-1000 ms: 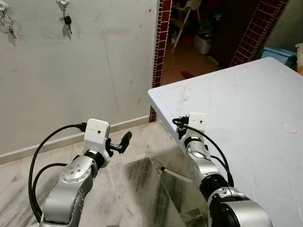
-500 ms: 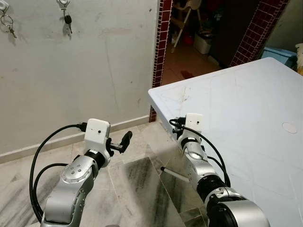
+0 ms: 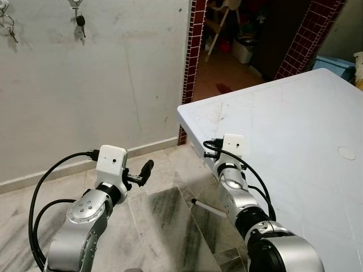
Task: Hang keys on a hook
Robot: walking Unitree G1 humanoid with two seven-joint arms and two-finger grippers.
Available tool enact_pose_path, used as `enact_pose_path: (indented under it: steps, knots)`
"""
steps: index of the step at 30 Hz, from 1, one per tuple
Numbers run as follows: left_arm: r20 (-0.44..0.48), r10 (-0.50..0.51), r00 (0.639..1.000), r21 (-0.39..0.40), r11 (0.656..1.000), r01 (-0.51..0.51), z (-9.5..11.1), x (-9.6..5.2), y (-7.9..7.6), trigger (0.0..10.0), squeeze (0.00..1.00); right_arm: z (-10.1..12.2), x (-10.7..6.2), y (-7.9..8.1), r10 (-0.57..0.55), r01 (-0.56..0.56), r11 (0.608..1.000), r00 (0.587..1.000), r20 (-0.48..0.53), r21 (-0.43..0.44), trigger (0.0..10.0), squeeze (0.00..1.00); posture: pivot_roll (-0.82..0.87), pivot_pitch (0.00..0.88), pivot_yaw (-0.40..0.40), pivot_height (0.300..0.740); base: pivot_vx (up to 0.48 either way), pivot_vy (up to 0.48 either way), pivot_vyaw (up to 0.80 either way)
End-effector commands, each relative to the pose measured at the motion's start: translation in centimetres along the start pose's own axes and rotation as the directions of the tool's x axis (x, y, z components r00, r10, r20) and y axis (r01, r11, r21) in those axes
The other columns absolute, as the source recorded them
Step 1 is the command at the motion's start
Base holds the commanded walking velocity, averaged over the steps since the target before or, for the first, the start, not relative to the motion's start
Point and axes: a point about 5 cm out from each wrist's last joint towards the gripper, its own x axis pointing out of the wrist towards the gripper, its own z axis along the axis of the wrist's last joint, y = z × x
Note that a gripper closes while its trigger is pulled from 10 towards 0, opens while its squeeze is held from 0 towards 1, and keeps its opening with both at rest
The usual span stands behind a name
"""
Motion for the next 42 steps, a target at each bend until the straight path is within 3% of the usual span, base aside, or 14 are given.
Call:
enact_pose_path:
  steps: [1,19,26,27,28,29,42]
  knots:
    - [-0.002,-0.006,1.0,0.002,1.0,0.006,0.1,-0.2,-0.2,10.0,0.0,0.1,0.2,-0.3,-0.019,0.019,1.0,1.0,-0.008,-0.009,0.0,0.0,0.33,0.075,-0.068,0.74,0.0,0.0,0.0]
    - [-0.012,-0.011,1.0,0.01,1.0,0.011,0.0,-0.1,-0.2,10.0,0.0,0.6,0.5,-2.3,-0.082,0.083,0.995,0.996,0.021,-0.063,0.0,0.0,0.33,0.063,-0.064,0.74,0.0,0.0,0.0]
    - [-0.001,-0.014,1.0,0.002,1.0,0.014,0.1,0.3,-0.4,10.0,0.0,2.5,0.8,-1.8,0.013,-0.007,0.999,0.991,0.13,-0.048,0.0,0.0,0.31,0.054,-0.071,0.74,0.0,0.0,0.0]
    - [-0.001,-0.018,1.0,-0.001,1.0,0.018,0.0,0.3,-0.6,10.0,0.0,2.7,0.7,-1.8,0.04,-0.033,0.998,0.988,0.148,-0.049,10.0,0.67,0.3,0.054,-0.072,0.74,0.0,0.0,0.0]
    - [-0.001,-0.019,1.0,-0.003,1.0,0.019,0.0,0.3,-0.6,10.0,0.0,2.8,0.7,-1.8,0.05,-0.044,0.998,0.987,0.153,-0.046,10.0,0.67,0.3,0.054,-0.072,0.74,0.0,0.0,0.0]
    - [-0.001,-0.021,1.0,-0.004,1.0,0.021,-0.1,0.3,-0.7,10.0,0.0,2.8,0.7,-1.8,0.064,-0.058,0.997,0.986,0.157,-0.045,10.0,1.0,0.3,0.054,-0.072,0.74,0.0,0.0,0.0]
    - [0.005,-0.023,1.0,-0.008,1.0,0.023,0.0,0.5,-0.6,10.0,0.0,3.0,0.6,-2.8,0.131,-0.12,0.99,0.973,0.191,-0.069,10.0,1.0,0.3,0.049,-0.069,0.74,0.0,0.0,0.0]
